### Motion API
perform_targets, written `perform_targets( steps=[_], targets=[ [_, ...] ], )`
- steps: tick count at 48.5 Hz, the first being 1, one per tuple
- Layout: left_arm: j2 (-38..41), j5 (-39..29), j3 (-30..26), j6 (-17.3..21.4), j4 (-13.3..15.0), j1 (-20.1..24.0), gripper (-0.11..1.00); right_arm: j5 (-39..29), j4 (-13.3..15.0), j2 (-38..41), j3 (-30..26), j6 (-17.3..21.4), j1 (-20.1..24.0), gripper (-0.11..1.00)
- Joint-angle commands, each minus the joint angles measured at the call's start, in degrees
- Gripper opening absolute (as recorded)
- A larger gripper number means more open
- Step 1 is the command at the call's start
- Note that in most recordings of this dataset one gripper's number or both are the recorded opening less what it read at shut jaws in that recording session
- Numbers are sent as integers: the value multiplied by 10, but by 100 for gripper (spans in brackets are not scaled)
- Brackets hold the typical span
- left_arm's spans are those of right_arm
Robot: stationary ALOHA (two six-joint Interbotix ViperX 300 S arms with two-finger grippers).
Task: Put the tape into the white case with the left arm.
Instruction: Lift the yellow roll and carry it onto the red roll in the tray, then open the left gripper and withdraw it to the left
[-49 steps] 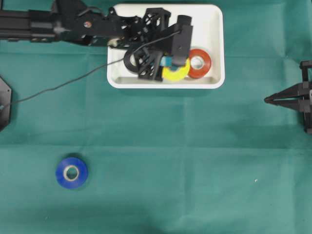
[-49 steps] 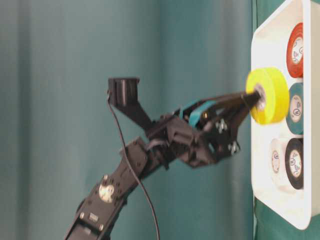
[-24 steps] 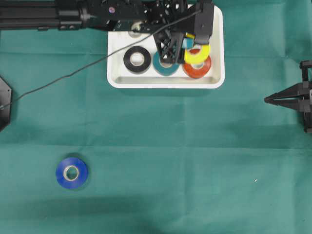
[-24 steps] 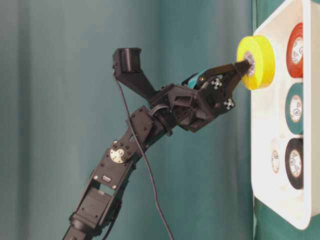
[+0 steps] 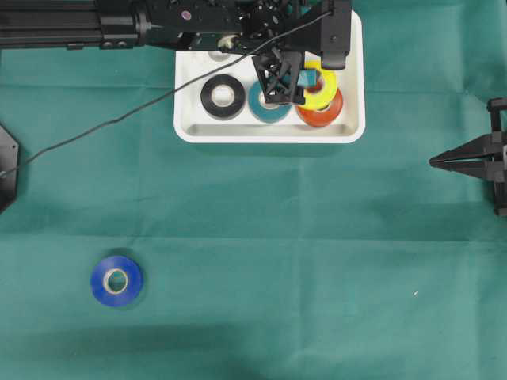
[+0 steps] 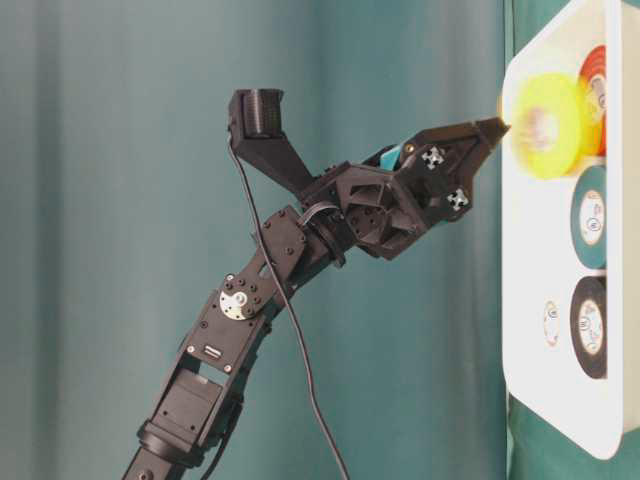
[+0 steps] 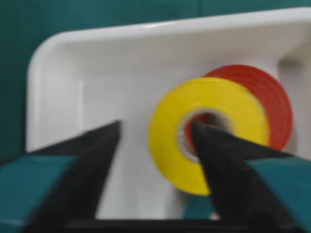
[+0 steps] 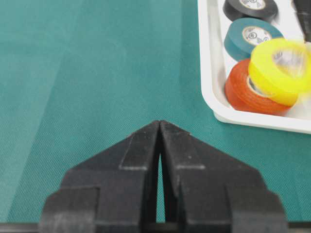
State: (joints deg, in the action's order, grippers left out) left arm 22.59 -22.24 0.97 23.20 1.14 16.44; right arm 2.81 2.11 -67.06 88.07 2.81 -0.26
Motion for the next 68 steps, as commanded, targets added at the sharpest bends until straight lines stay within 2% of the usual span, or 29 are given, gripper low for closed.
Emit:
perform_targets(
  steps=[1, 4, 6, 18, 41, 68],
  targets=[
    [-14, 3, -16, -3, 1, -5, 82, 7, 1, 6, -6, 1, -1, -9],
    [-17, 2, -14, -3, 2, -6, 94, 7, 1, 6, -6, 0, 0, -9],
    [-18, 3, -13, -3, 1, -7, 96, 7, 1, 6, -5, 0, 0, -9],
    [-46, 3, 15, -10, 2, -17, 96, 7, 1, 6, -5, 0, 0, -9],
    [-194, 11, 184, -58, 2, -50, 96, 8, 1, 5, -5, 0, 0, -9],
    [-324, 23, 342, -62, 4, -77, 96, 8, 1, 4, -4, 1, 0, -9]
  ],
)
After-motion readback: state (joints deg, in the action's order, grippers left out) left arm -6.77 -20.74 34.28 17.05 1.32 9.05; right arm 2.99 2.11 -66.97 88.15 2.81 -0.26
